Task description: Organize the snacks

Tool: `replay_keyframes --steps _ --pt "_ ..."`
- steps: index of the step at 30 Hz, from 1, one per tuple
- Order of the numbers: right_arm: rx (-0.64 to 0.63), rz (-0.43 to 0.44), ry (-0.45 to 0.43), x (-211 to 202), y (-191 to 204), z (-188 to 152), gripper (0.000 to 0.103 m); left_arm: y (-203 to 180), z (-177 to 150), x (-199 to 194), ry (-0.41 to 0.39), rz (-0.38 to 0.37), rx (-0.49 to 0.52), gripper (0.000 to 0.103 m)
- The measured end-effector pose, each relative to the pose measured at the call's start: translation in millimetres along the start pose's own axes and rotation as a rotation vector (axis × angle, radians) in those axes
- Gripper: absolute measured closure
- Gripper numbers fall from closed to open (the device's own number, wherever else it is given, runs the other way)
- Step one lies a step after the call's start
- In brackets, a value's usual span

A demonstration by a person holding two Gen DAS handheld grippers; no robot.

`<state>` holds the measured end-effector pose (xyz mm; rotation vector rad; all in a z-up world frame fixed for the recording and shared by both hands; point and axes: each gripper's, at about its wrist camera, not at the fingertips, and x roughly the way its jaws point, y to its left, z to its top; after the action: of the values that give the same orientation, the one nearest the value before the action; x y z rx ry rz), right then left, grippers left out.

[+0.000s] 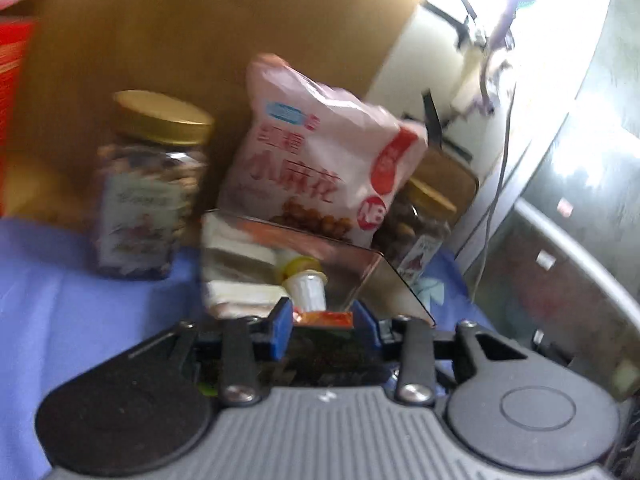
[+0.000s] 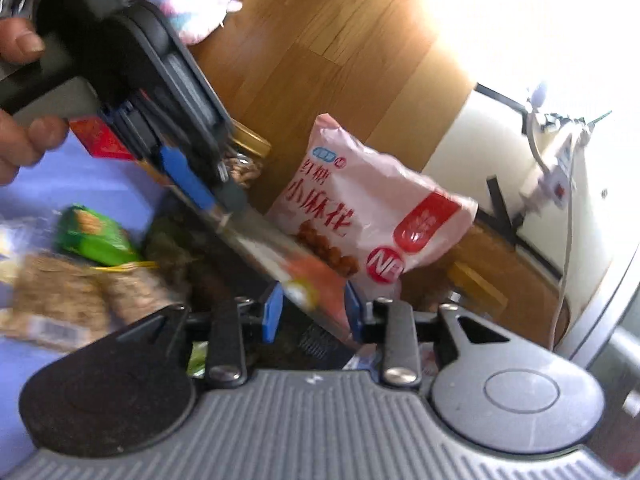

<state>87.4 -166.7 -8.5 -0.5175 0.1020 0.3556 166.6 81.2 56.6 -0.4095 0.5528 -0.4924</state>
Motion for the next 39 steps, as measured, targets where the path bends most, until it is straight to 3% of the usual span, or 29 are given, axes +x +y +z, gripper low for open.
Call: replay_keyframes --steps 5,9,12,14,15,16,18,20,21,25,29,32,36,38,39 --pt "0.103 0.201 0.061 -3.0 18.1 -3.4 0.061 32.0 -26.6 -39.4 -0.016 0.054 -0.162 0.068" --pt "0.029 0.266 0.087 21.6 33.0 5.6 0.050 38.4 -51.4 -51.6 -0.011 0.054 -0.202 0.068" --pt "-0.037 0.330 0.158 49.4 39.3 9.0 0.042 45.5 -61.8 -52.1 -0.013 0.046 -0.222 0.068" --pt "-0.072 0.321 0.167 59.3 43.6 7.7 0.039 51.8 -64.2 -48.4 -0.003 0.035 -0.249 0.068" --pt "-0.081 0.332 0.177 63.7 44.3 8.3 0.042 52.5 -64.5 -47.9 -0.003 0.029 -0.248 0.068" --pt "-0.070 0.359 0.186 64.3 43.6 9.7 0.053 52.2 -65.0 -49.6 -0.006 0.023 -0.239 0.068" --pt "-0.074 0.345 0.175 57.3 46.1 13.8 0.066 50.9 -66.1 -52.3 -0.012 -0.003 -0.230 0.068" --pt "-0.101 0.316 0.130 41.9 50.1 17.7 0.071 49.5 -66.3 -53.9 -0.016 -0.026 -0.231 0.063" --pt "-0.099 0.308 0.108 33.2 50.2 19.9 0.071 48.8 -66.0 -55.0 -0.020 -0.029 -0.235 0.058" --pt "-0.091 0.343 0.038 -9.2 51.5 27.3 0.071 46.6 -67.4 -62.5 -0.025 -0.081 -0.256 0.057" --pt "-0.064 0.408 0.040 -37.6 62.3 20.4 0.071 38.1 -78.0 -69.5 0.004 -0.108 -0.239 0.053" --pt "-0.050 0.452 0.036 -44.4 71.4 12.4 0.069 26.8 -89.2 -72.1 0.041 -0.088 -0.195 0.053" --pt "-0.098 0.415 0.025 -47.8 88.4 6.5 0.053 17.4 -101.3 -72.5 0.077 -0.014 -0.139 0.056" --pt "-0.092 0.405 0.026 -49.5 89.5 5.3 0.034 18.3 -105.0 -74.6 0.082 0.002 -0.140 0.056" --pt "-0.082 0.406 0.031 -49.5 87.9 4.5 0.032 19.1 -106.8 -76.5 0.081 0.006 -0.139 0.056"
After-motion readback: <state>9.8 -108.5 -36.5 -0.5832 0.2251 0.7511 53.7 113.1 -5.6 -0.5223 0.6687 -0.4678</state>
